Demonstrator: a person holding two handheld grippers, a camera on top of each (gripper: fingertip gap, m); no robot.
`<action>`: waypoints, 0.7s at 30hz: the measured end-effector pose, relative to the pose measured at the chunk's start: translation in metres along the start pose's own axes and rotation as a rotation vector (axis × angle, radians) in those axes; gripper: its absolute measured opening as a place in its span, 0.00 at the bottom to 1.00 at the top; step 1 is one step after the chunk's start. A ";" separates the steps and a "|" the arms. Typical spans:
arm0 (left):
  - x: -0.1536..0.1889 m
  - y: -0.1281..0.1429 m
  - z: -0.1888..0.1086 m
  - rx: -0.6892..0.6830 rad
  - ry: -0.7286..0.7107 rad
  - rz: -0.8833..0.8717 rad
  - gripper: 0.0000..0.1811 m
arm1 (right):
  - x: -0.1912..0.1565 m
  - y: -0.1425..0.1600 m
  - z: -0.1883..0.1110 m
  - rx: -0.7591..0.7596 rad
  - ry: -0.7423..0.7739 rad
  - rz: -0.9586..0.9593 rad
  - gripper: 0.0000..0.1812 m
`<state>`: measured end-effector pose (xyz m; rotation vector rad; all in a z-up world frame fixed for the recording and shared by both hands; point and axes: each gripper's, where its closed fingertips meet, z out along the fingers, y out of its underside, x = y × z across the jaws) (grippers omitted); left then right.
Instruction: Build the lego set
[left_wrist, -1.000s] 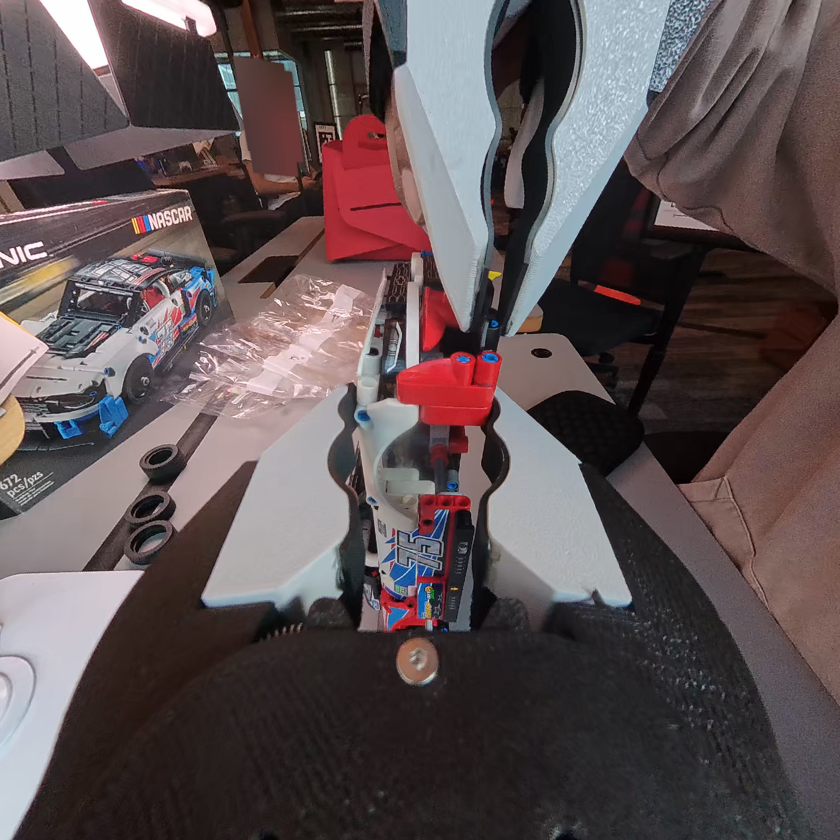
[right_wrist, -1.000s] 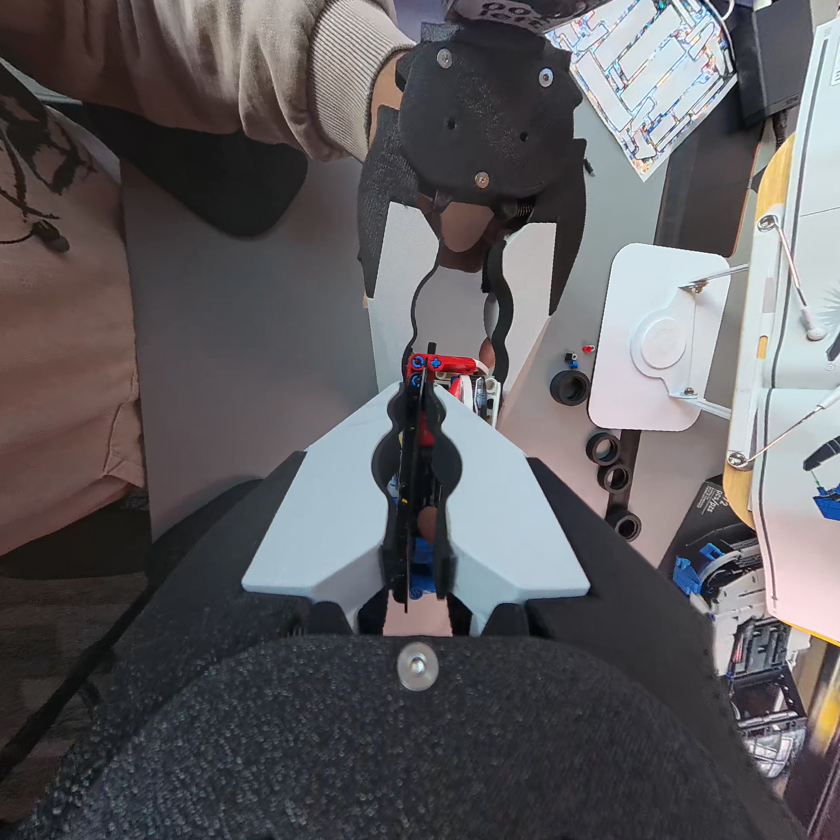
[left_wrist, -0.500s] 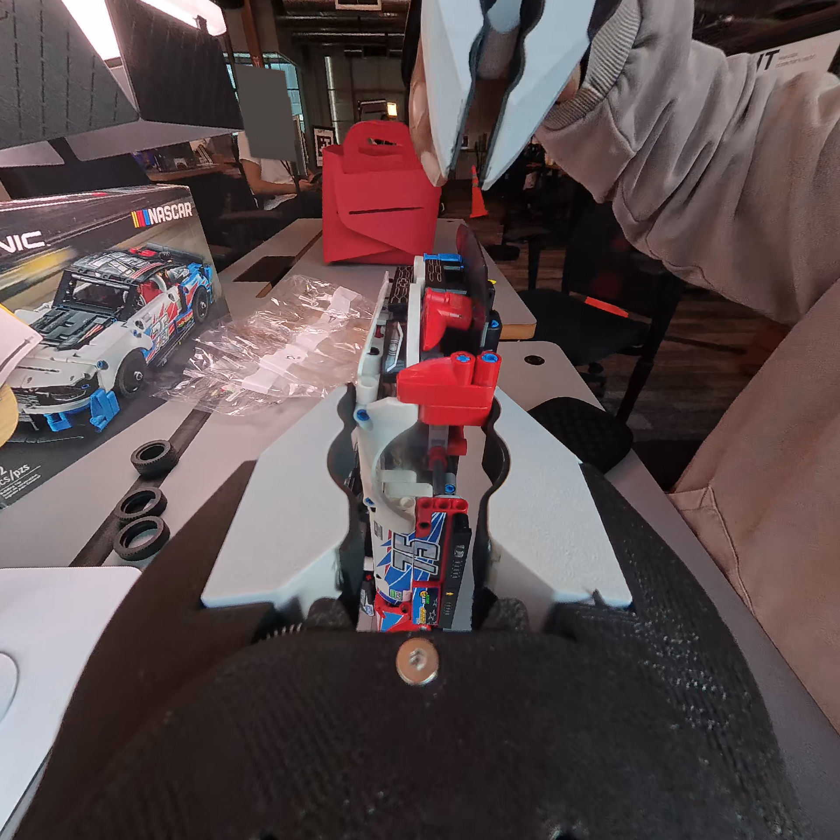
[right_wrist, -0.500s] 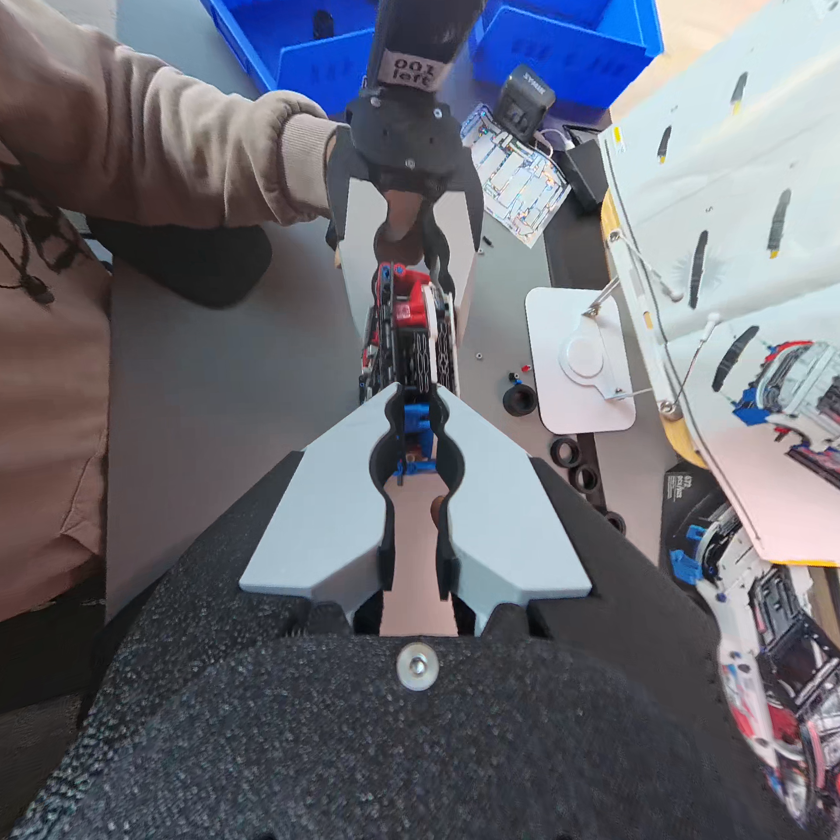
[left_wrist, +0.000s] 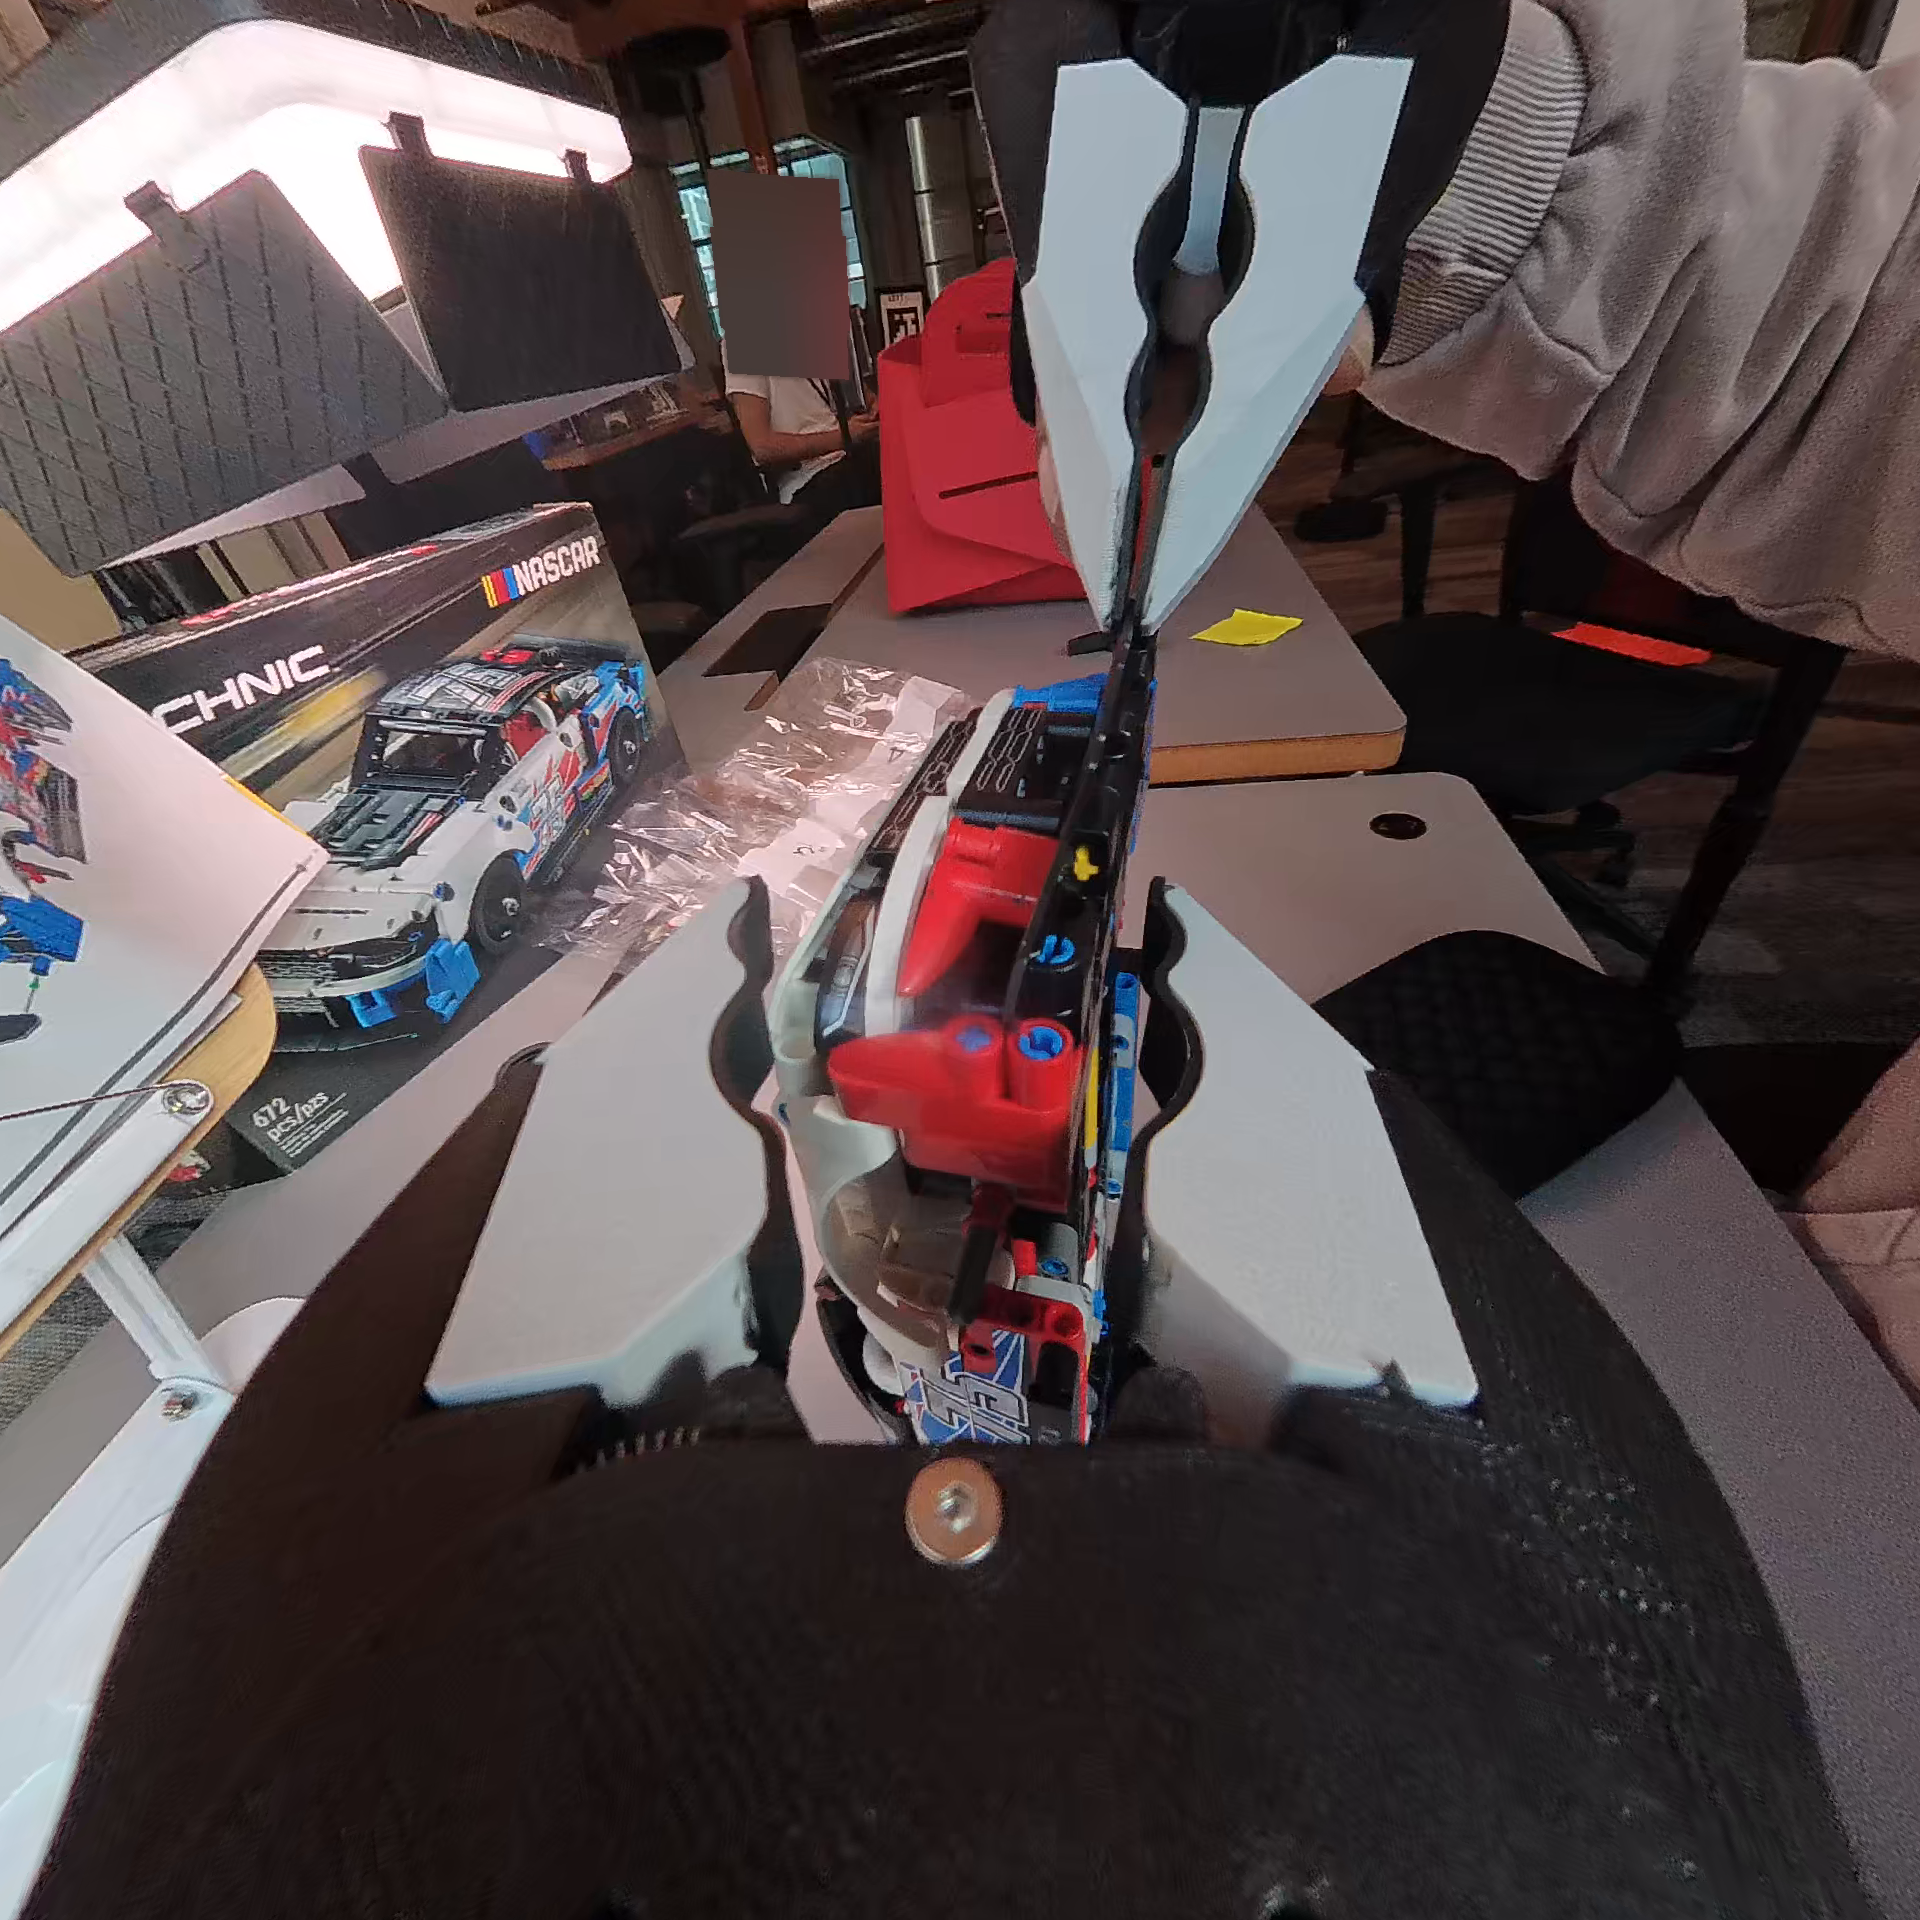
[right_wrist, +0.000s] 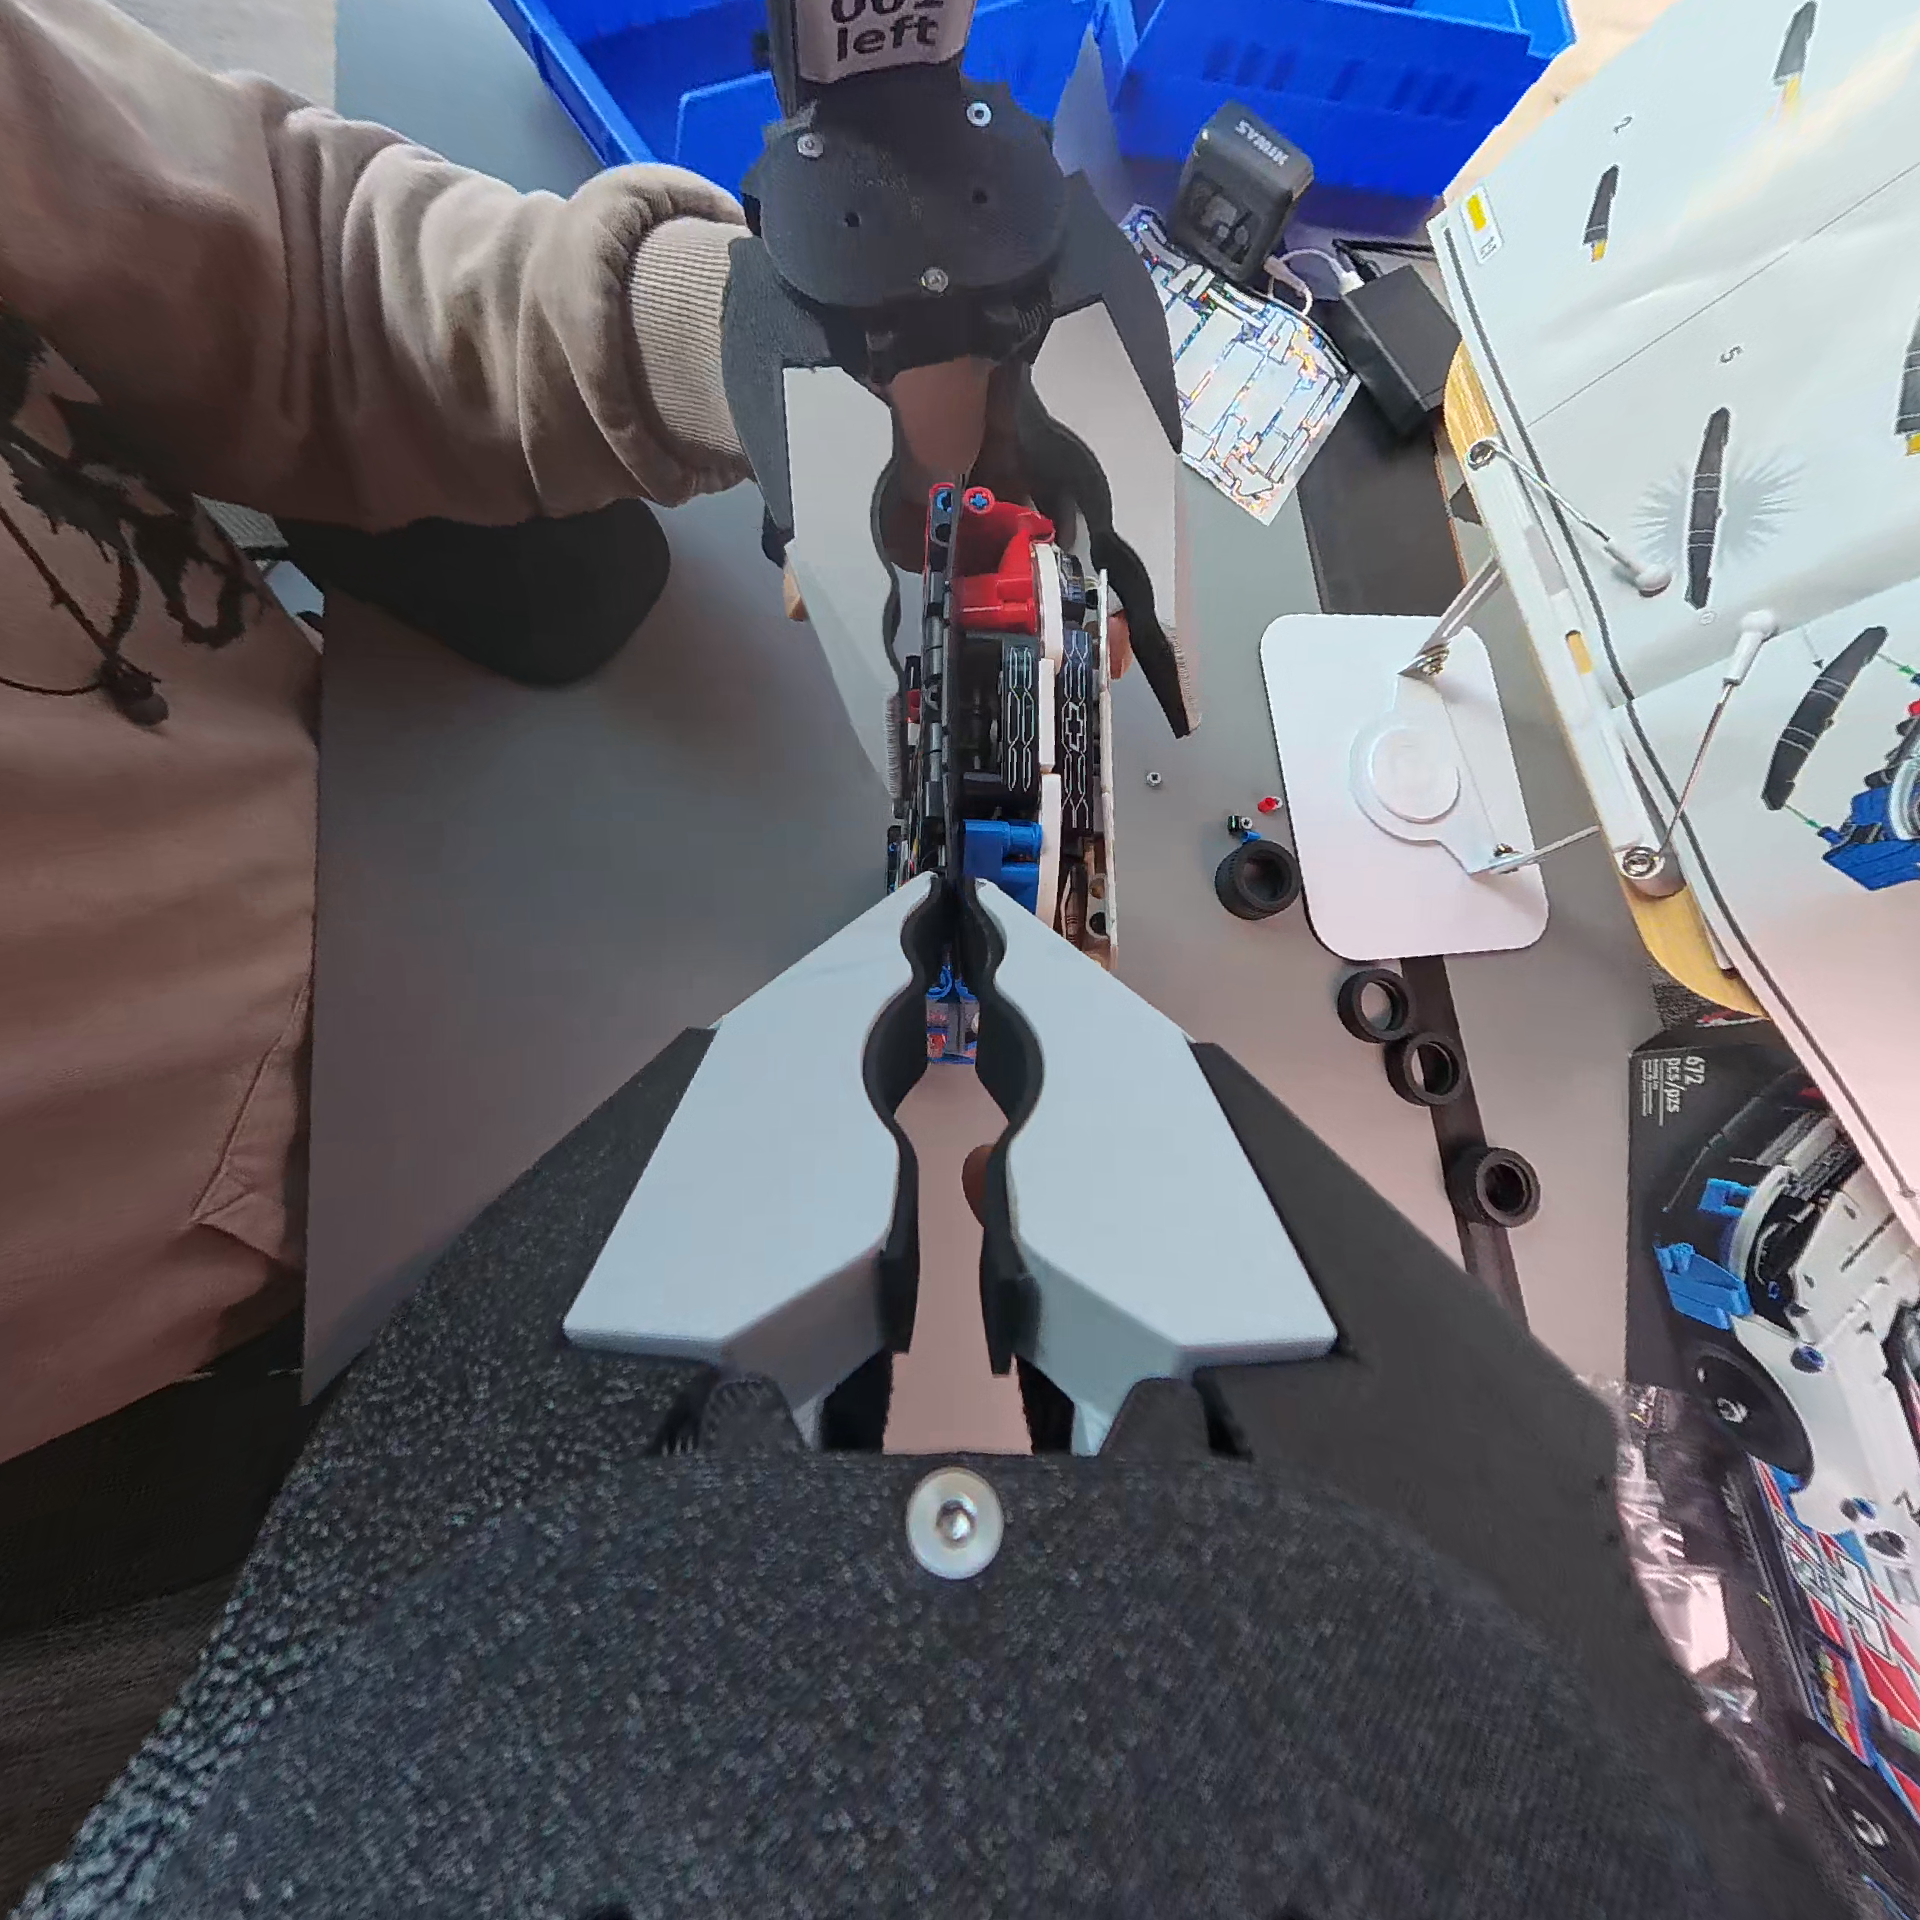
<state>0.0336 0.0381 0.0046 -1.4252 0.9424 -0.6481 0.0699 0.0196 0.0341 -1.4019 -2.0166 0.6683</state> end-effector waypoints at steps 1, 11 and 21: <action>-0.001 0.001 0.000 0.000 -0.010 0.018 0.37 | 0.000 0.000 0.000 -0.001 0.001 0.007 0.00; -0.005 0.003 -0.001 0.003 0.009 -0.016 0.35 | 0.005 0.001 0.002 0.021 0.000 0.074 0.00; -0.002 0.002 -0.003 0.019 0.050 -0.017 0.32 | 0.006 0.000 0.001 -0.035 -0.010 0.042 0.00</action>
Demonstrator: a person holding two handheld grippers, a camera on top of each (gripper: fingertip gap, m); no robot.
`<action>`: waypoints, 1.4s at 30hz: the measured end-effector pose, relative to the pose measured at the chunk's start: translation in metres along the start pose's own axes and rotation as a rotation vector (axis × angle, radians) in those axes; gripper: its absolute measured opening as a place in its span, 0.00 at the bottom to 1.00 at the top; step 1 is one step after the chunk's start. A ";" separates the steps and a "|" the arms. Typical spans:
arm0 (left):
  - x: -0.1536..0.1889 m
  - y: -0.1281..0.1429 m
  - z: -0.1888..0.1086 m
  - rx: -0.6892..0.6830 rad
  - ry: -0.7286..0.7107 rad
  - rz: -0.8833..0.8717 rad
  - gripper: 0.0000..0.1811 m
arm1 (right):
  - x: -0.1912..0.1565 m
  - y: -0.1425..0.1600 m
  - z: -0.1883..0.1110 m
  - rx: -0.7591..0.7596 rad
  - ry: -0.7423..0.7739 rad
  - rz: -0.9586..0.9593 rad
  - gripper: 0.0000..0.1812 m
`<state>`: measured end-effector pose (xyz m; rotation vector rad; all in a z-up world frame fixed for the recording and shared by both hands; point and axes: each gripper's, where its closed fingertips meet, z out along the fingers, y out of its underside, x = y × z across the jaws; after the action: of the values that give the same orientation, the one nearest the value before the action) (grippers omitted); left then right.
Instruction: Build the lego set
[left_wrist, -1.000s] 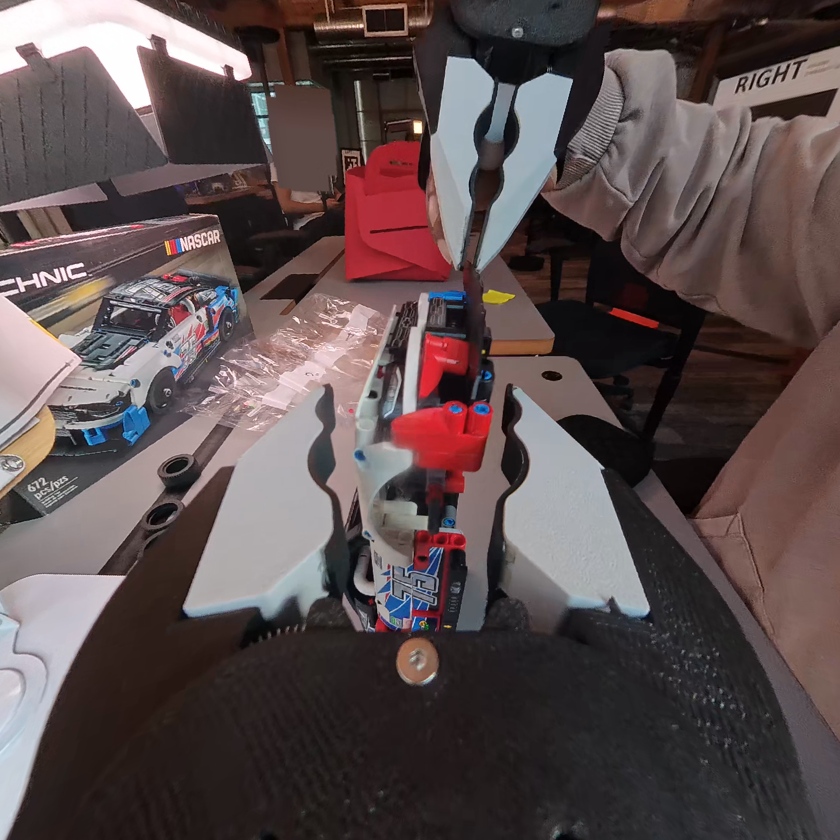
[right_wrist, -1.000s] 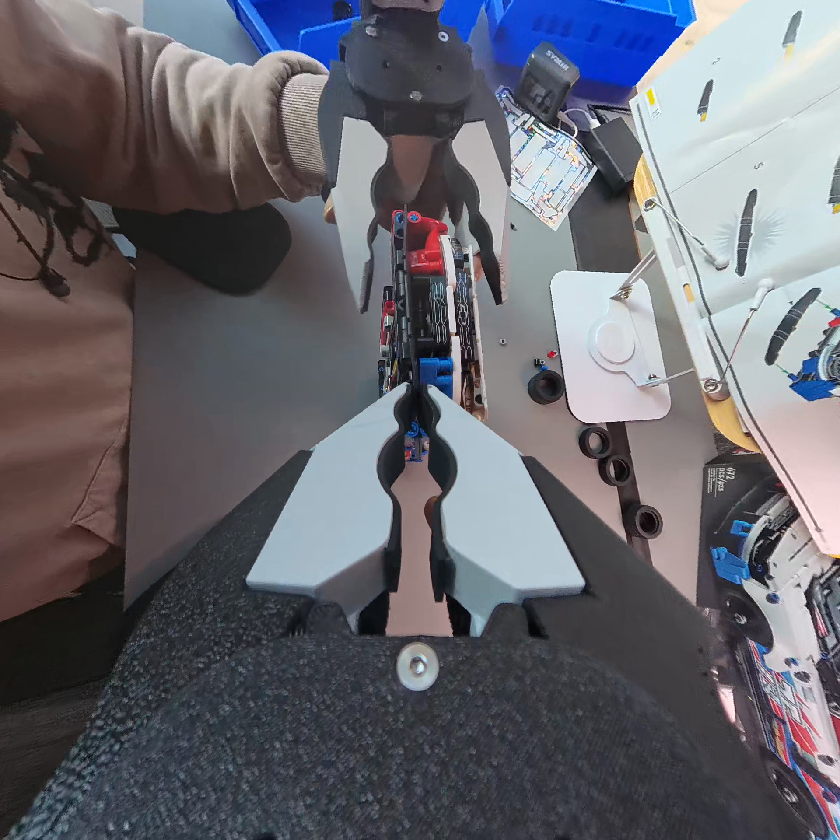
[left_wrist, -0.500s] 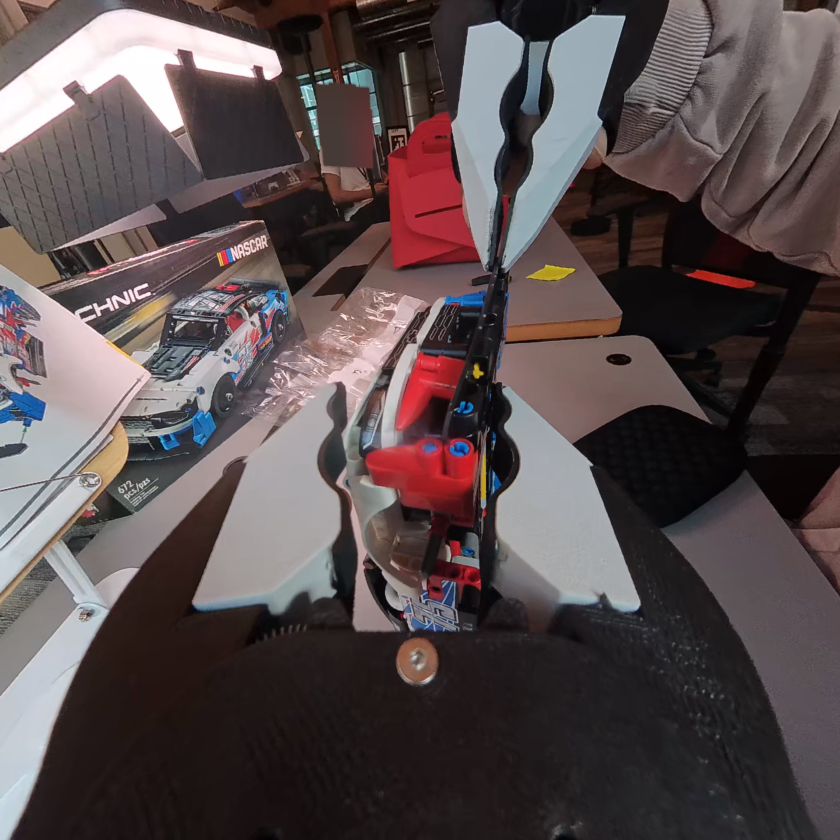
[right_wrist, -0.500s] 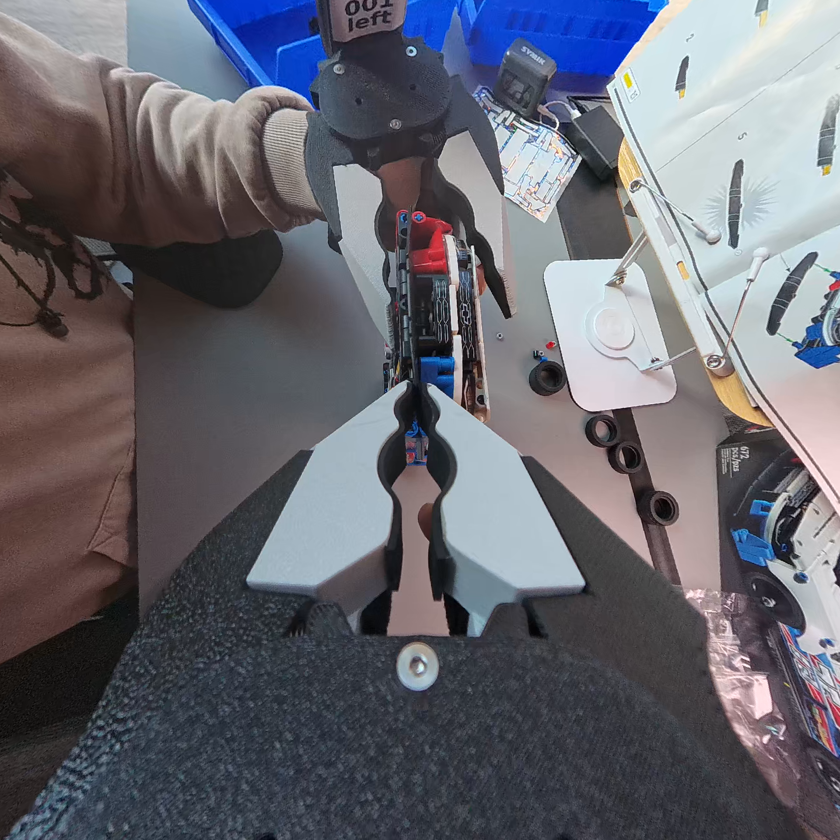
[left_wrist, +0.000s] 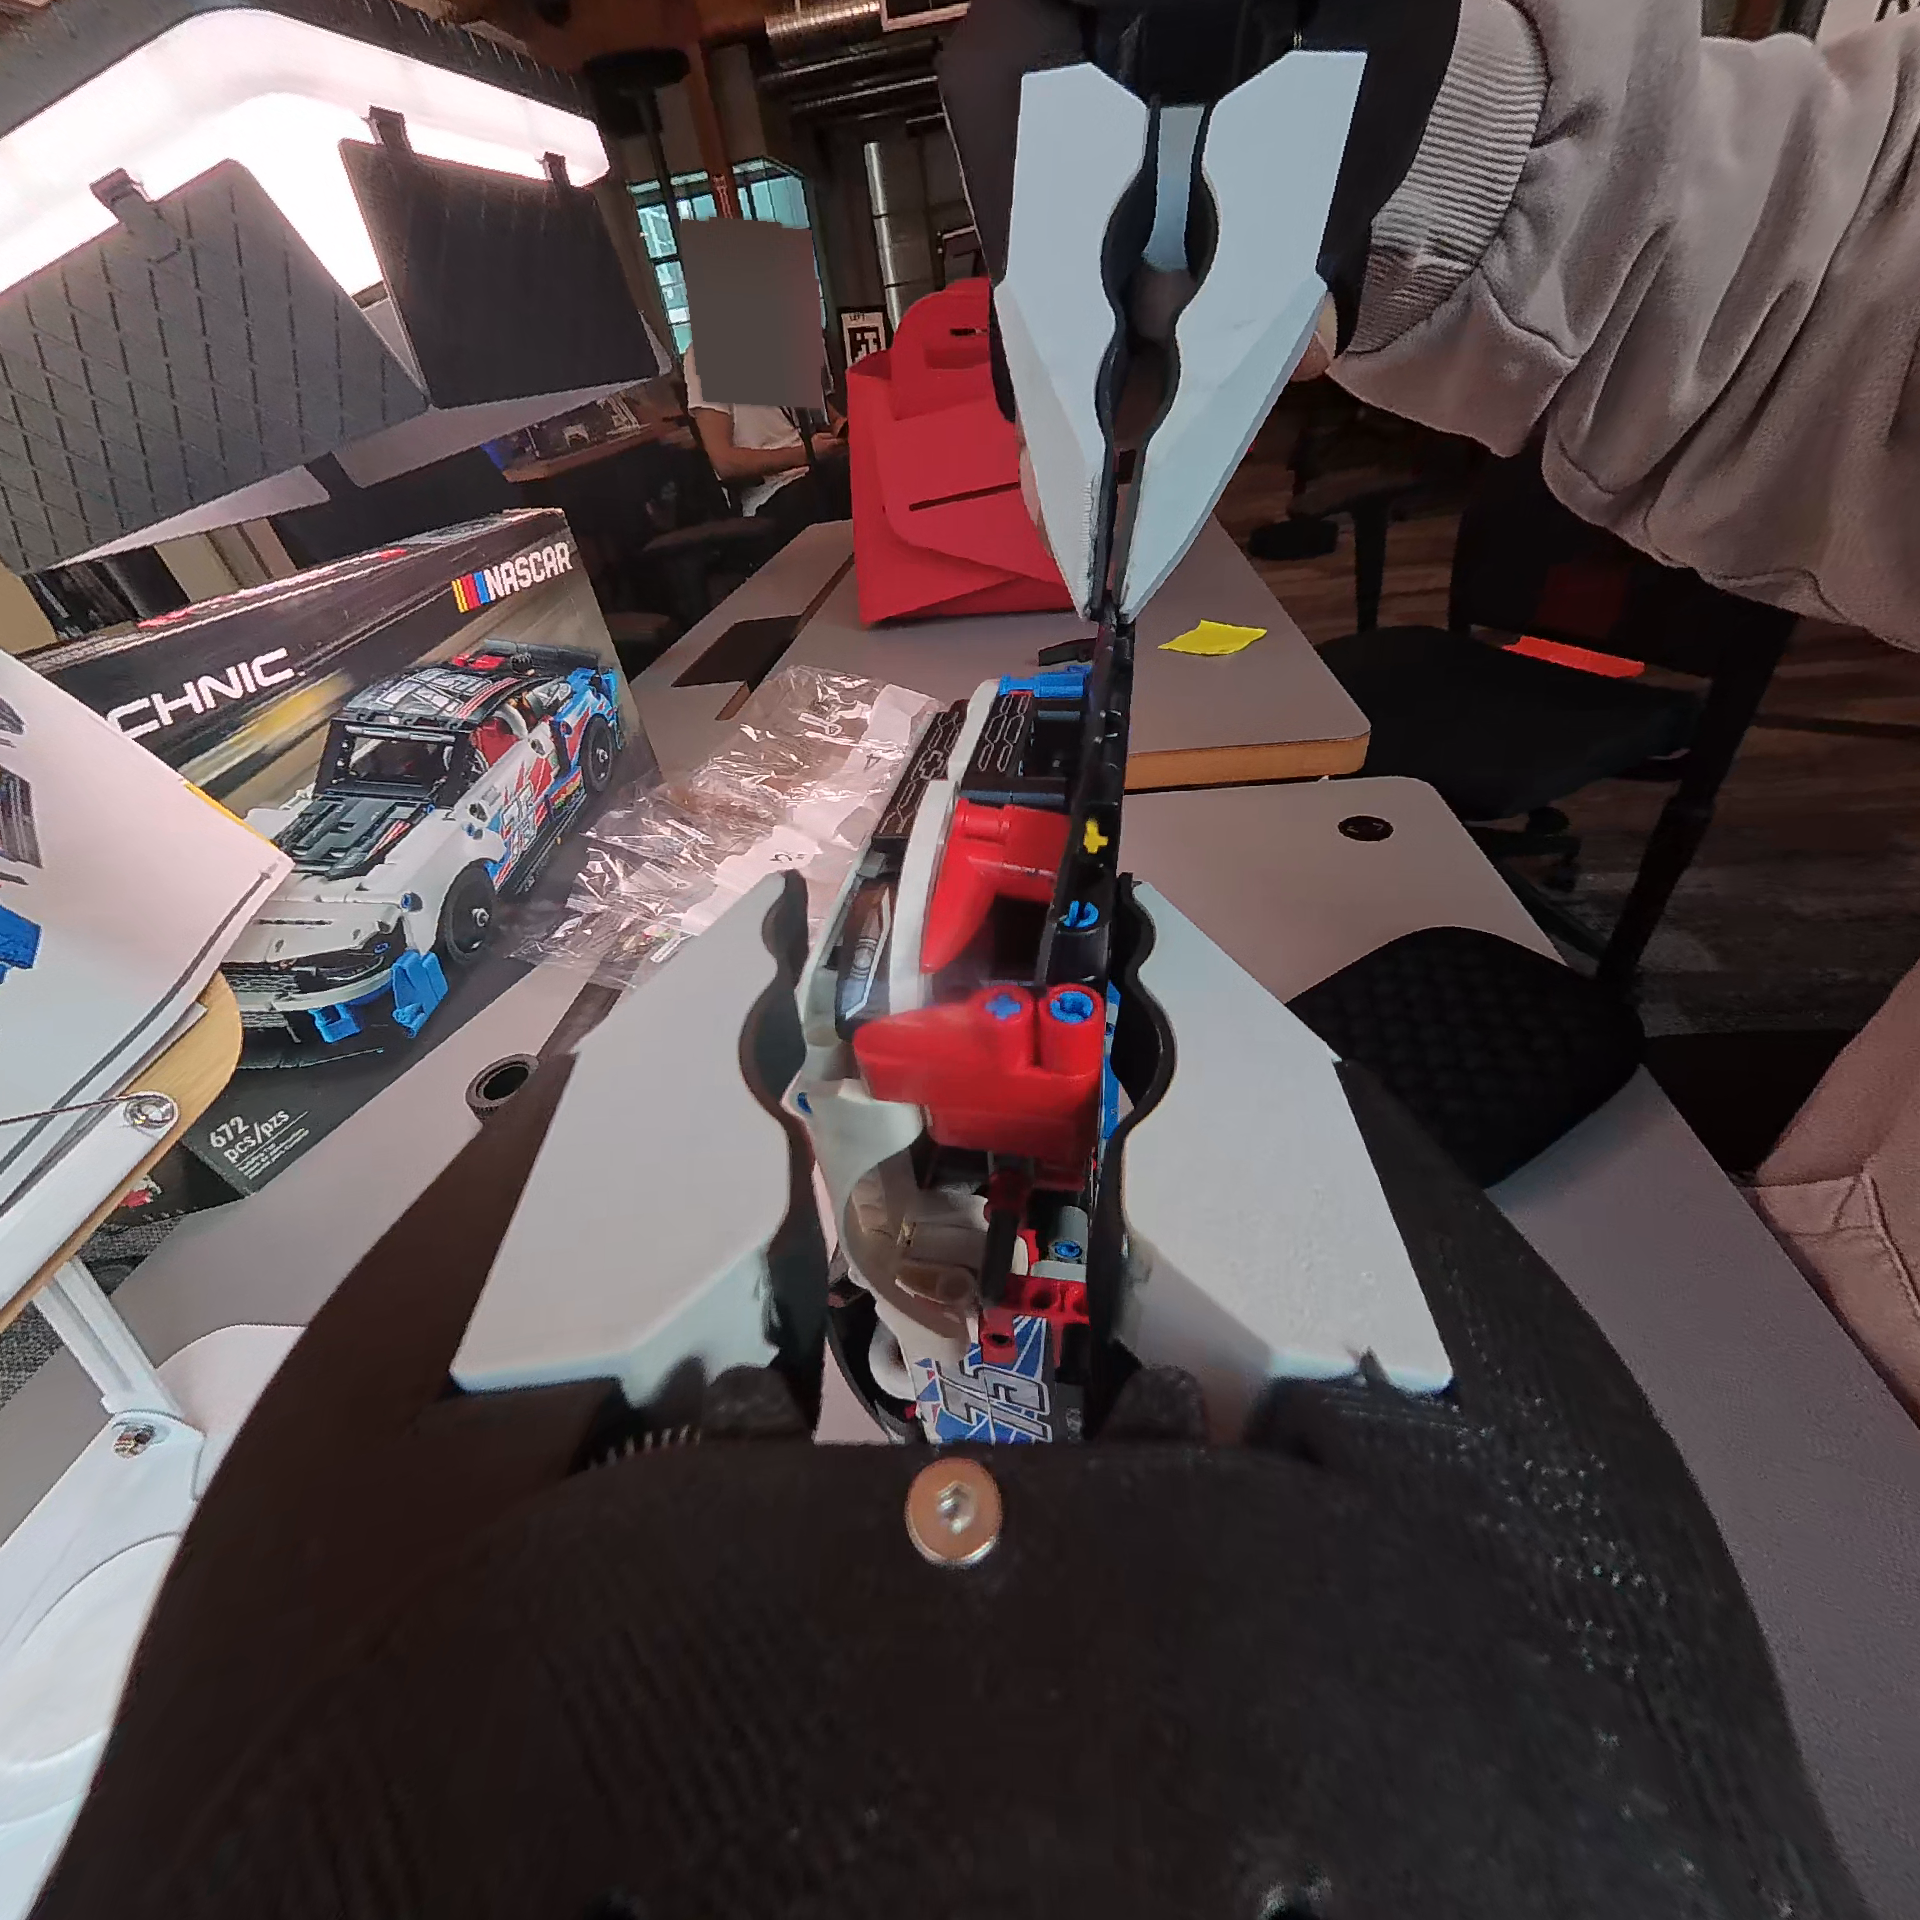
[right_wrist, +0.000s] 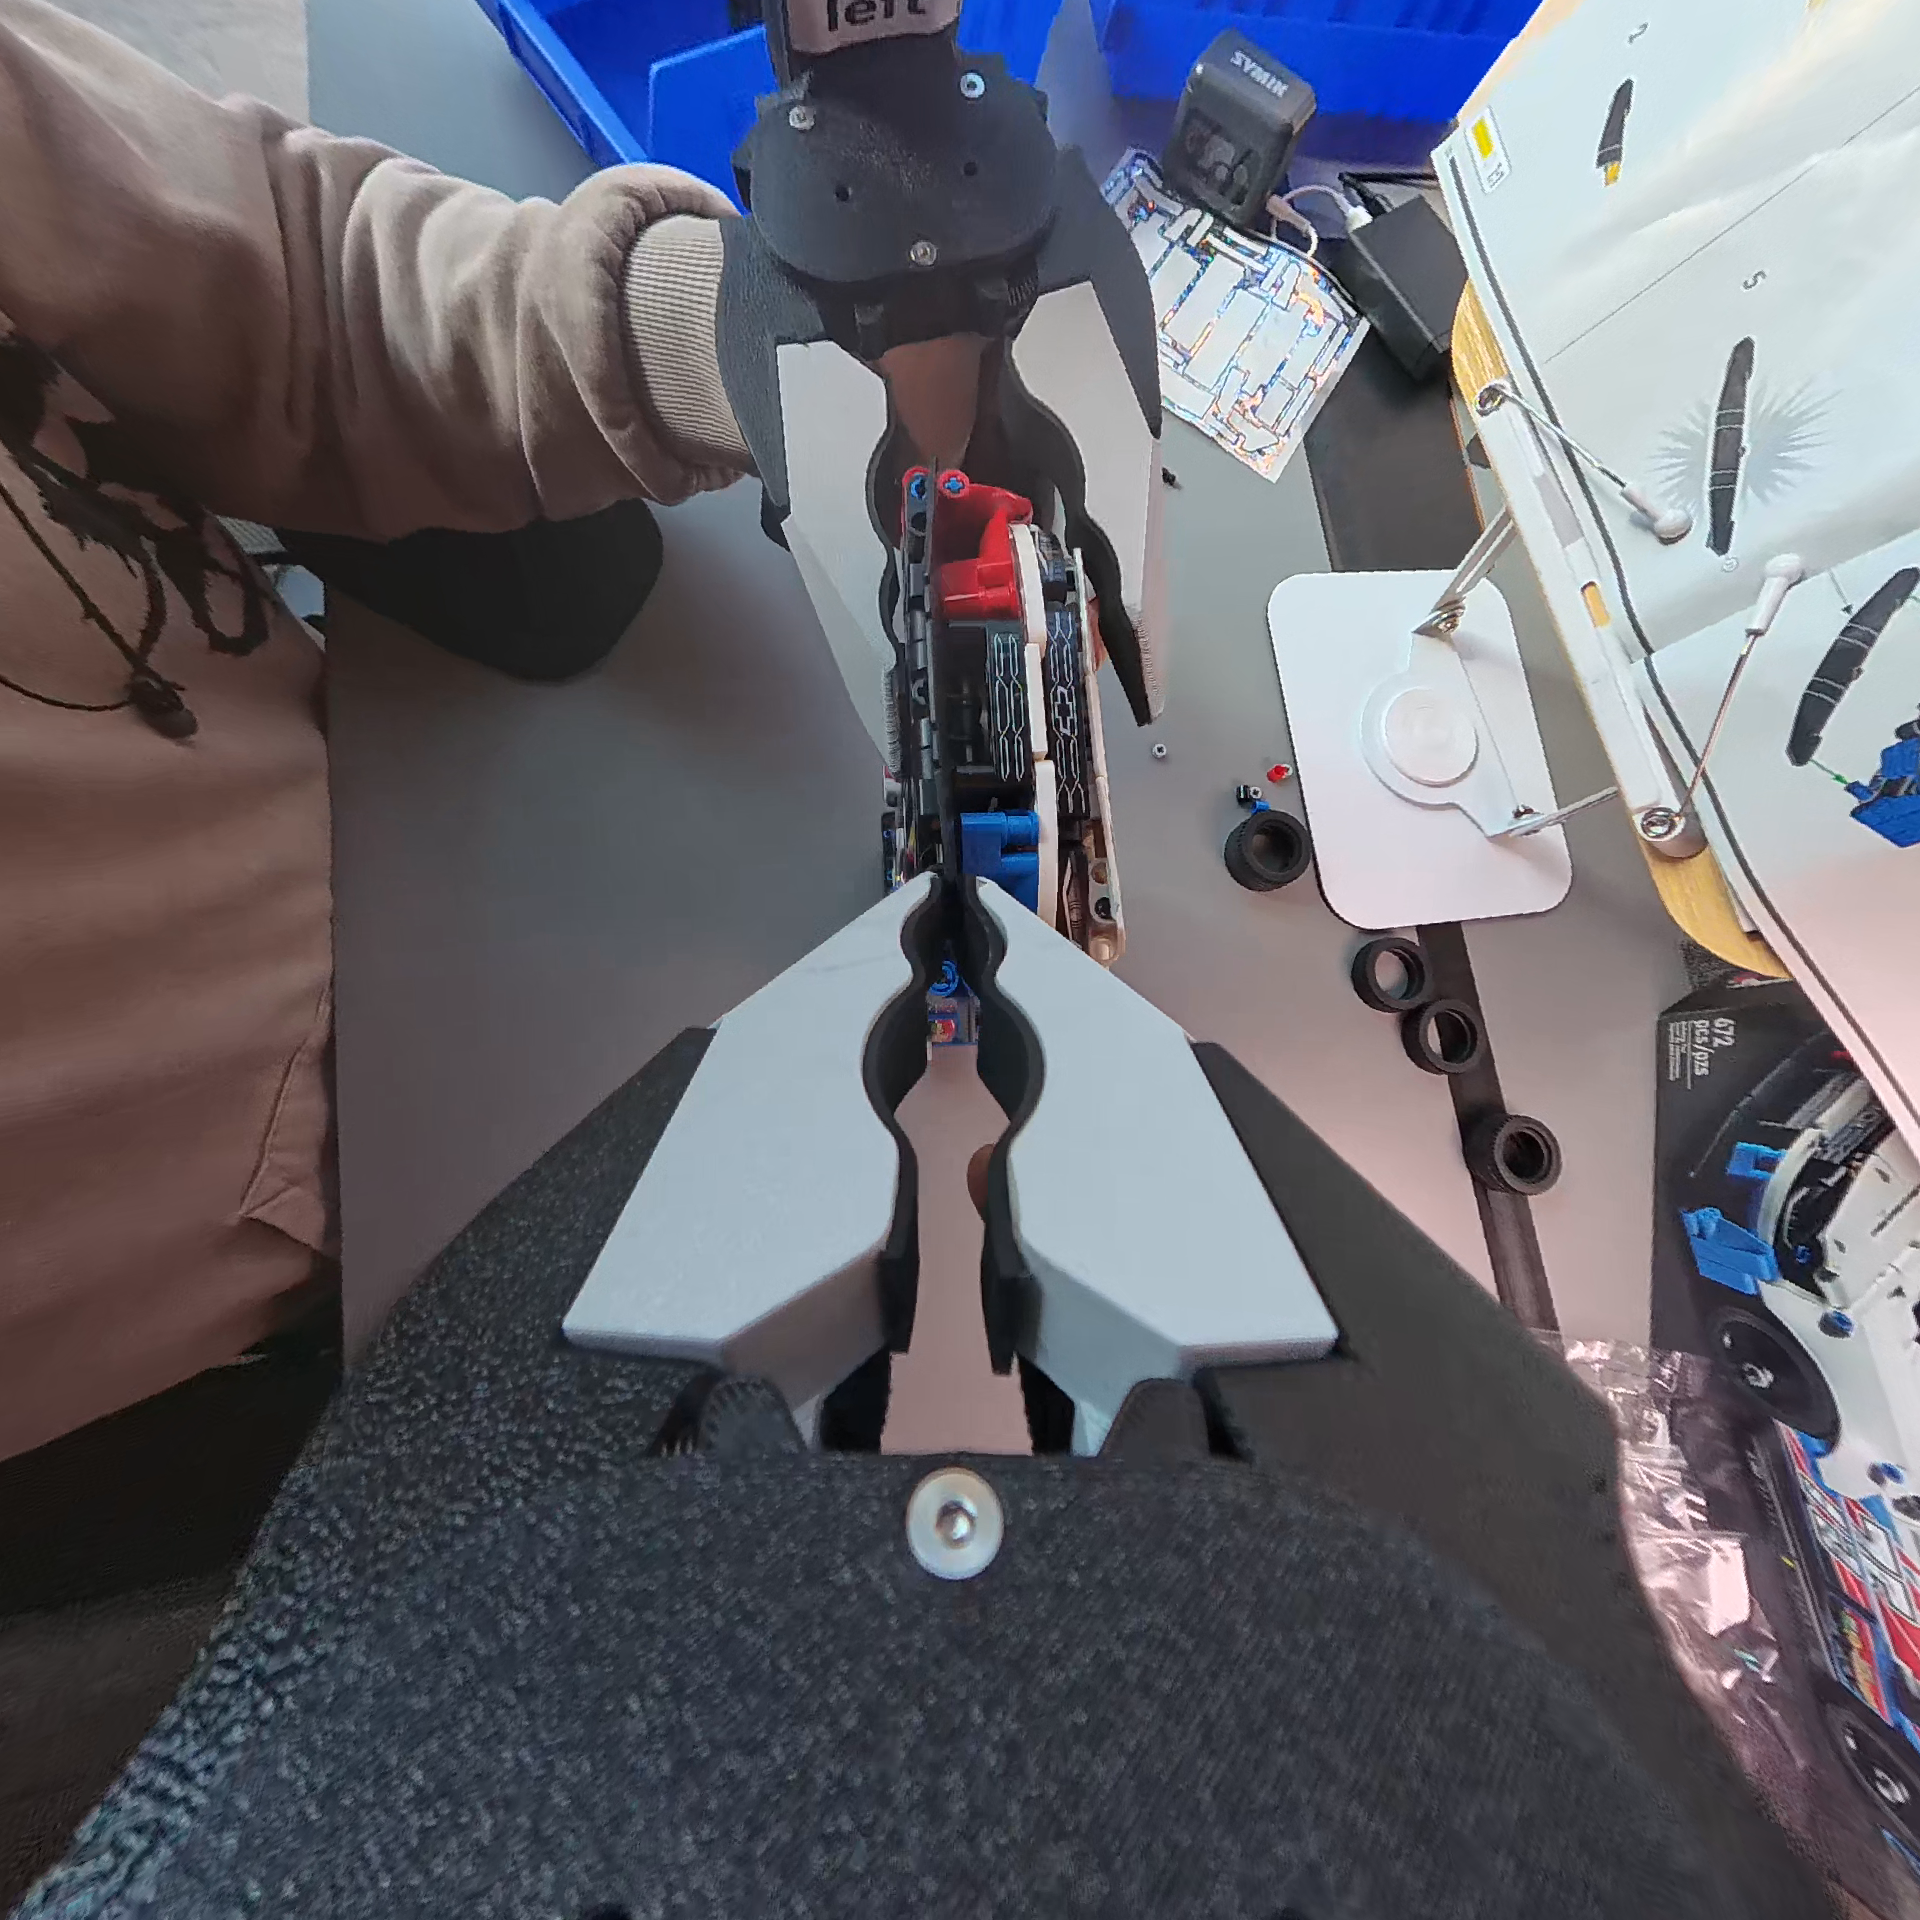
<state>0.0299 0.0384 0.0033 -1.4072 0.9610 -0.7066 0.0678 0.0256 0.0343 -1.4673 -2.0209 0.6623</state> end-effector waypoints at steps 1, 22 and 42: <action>0.000 0.000 0.000 0.002 0.003 0.000 0.32 | 0.000 0.000 0.000 -0.014 -0.001 -0.006 0.00; -0.001 0.000 -0.001 0.027 0.017 -0.040 0.31 | 0.002 0.007 -0.003 -0.259 -0.002 -0.063 0.00; 0.000 0.001 -0.002 0.022 0.026 -0.030 0.30 | -0.003 0.007 -0.004 -0.277 -0.053 -0.008 0.00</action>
<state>0.0287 0.0373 0.0025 -1.3990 0.9512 -0.7576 0.0762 0.0252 0.0325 -1.6087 -2.2284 0.4342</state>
